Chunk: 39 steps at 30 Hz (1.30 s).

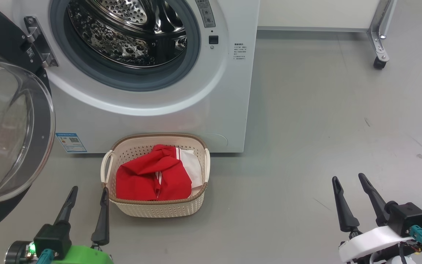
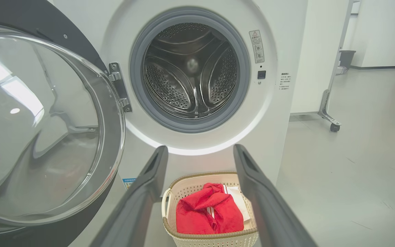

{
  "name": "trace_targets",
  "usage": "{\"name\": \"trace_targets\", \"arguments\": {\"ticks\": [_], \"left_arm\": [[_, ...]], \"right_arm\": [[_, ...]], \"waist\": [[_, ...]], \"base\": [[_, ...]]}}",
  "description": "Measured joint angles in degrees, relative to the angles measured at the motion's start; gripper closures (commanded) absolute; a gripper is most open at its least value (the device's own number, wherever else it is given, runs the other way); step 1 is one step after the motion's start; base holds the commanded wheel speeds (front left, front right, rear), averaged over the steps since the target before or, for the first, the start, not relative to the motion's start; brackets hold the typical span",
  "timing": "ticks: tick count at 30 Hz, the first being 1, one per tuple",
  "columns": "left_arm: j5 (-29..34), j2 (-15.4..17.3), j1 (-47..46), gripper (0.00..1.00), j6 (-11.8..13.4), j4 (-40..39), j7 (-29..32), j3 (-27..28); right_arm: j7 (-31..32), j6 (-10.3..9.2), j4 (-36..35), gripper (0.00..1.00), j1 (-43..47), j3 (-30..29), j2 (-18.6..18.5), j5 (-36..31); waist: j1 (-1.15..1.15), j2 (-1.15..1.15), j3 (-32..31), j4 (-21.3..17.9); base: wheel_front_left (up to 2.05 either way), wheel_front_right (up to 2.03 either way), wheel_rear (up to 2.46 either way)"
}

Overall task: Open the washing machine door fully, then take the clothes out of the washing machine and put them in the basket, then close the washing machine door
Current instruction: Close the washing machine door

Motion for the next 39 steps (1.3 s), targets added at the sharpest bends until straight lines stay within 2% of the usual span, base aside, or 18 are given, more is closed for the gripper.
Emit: {"name": "trace_targets", "arguments": {"ticks": [39], "left_arm": [[-0.04, -0.02, 0.02, 0.0, 0.35, -0.55, 0.0, -1.38]], "right_arm": [[0.0, 0.0, 0.19, 0.0, 0.0, -0.69, 0.08, 0.0]], "waist": [[0.0, 0.0, -0.44, 0.74]], "base": [[-0.02, 0.02, 0.0]]}}
